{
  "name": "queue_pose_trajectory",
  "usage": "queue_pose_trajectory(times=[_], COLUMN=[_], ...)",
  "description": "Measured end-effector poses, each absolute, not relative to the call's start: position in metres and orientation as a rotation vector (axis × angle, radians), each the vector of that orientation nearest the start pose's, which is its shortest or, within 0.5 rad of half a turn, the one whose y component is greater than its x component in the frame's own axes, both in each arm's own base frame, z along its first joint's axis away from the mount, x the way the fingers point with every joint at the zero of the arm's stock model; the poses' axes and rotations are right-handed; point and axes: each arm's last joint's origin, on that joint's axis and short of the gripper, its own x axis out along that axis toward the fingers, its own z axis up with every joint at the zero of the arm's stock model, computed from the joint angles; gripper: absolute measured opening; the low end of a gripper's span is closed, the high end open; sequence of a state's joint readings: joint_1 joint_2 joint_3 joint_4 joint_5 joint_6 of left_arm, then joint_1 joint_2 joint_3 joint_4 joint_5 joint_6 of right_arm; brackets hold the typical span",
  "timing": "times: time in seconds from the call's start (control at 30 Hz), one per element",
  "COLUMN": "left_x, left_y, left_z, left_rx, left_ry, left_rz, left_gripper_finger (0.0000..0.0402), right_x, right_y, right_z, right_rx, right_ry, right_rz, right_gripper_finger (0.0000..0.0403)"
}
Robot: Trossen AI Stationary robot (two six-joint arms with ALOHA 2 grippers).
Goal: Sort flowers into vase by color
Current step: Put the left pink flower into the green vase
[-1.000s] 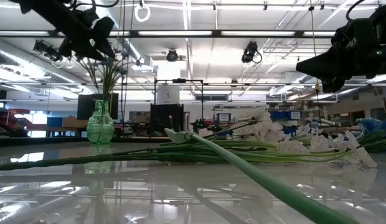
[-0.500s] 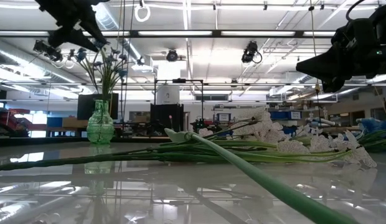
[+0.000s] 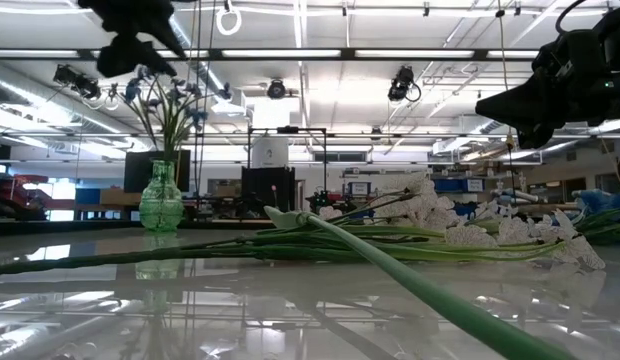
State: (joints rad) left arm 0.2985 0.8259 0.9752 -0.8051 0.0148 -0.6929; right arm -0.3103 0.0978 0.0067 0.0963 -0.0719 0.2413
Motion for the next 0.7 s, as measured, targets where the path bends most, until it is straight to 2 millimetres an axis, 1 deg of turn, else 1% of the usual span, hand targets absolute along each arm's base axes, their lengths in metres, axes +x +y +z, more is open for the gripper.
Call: queue_pose_trajectory(times=[0.13,0.3,0.4,0.53,0.6,0.7], left_x=[0.168,0.188,0.203,0.225,0.235,0.249], left_y=[0.041,0.038,0.032,0.018,0.012,0.006], left_z=[0.332,0.324,0.316,0.302,0.294,0.286], left_rx=[-0.759,-0.749,-0.740,-0.738,-0.778,-0.908], left_ry=[0.525,0.557,0.602,0.680,0.711,0.701], left_rz=[0.434,0.404,0.375,0.320,0.313,0.341], left_gripper_finger=[0.0162,0.0162,0.0162,0.0162,0.0162,0.0162], right_x=[0.099,0.099,0.099,0.099,0.099,0.099], right_y=[-0.030,-0.030,-0.030,-0.030,-0.030,-0.030], right_z=[0.167,0.167,0.167,0.167,0.167,0.167], right_rx=[0.239,0.239,0.239,0.239,0.239,0.239], right_ry=[-0.033,-0.034,-0.033,-0.033,-0.034,-0.033], right_rz=[-0.237,-0.237,-0.237,-0.237,-0.237,-0.236], right_gripper_finger=[0.0049,0.0049,0.0049,0.0049,0.0049,0.0049])
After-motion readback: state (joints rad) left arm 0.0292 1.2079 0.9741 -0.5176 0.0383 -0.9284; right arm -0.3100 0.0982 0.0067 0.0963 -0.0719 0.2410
